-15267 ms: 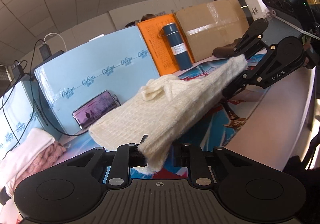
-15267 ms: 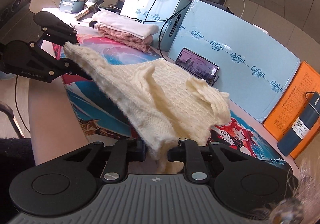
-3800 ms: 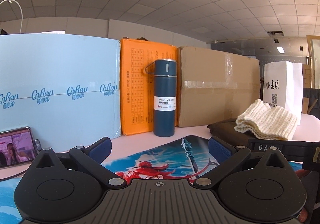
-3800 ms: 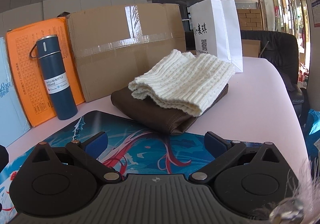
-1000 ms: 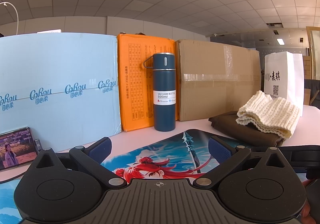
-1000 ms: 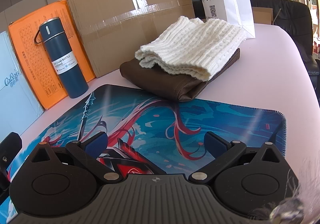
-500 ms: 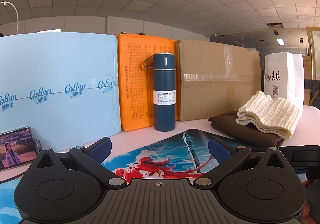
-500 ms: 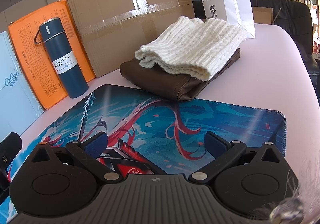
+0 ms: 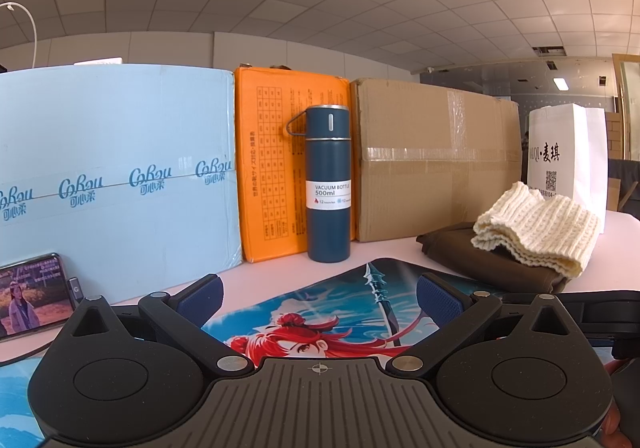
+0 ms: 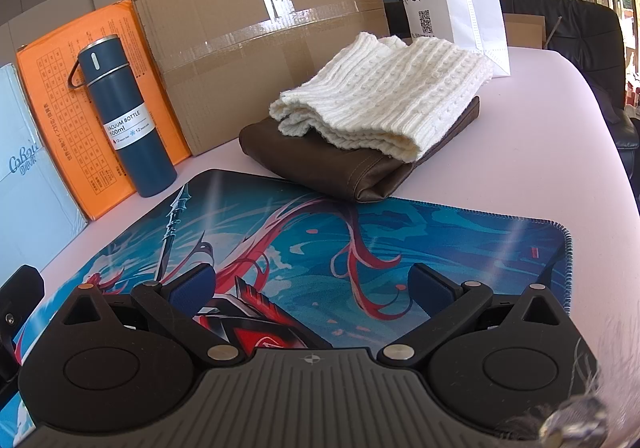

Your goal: Fold clothes

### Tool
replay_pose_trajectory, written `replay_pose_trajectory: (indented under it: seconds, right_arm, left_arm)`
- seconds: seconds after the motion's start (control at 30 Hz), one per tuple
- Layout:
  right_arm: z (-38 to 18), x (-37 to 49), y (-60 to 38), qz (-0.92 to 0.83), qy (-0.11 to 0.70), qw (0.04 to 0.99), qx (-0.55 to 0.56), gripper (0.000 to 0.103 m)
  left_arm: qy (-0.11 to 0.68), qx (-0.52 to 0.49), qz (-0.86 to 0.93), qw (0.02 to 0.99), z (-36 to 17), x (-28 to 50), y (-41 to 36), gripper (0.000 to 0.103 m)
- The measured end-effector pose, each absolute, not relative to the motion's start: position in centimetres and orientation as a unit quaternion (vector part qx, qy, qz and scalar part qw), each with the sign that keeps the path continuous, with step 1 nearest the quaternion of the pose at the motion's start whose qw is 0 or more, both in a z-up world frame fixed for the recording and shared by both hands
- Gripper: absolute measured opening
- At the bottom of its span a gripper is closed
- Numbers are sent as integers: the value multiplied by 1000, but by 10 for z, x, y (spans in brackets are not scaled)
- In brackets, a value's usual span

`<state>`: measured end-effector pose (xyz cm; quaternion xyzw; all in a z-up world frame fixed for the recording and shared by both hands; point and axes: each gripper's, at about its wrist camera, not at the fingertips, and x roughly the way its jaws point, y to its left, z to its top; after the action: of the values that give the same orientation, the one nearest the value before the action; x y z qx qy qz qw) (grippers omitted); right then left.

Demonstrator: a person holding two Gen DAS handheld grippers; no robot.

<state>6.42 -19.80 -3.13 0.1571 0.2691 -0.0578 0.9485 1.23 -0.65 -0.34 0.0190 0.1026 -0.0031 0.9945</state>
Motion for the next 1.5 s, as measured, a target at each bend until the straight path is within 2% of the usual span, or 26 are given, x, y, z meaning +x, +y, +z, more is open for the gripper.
replay_pose_trajectory:
  seconds: [1.5]
  right_arm:
    - [-32,66,-198,-62,274,948,152,103]
  left_arm:
    - [104,18,-6,994,-3,13,-6,103]
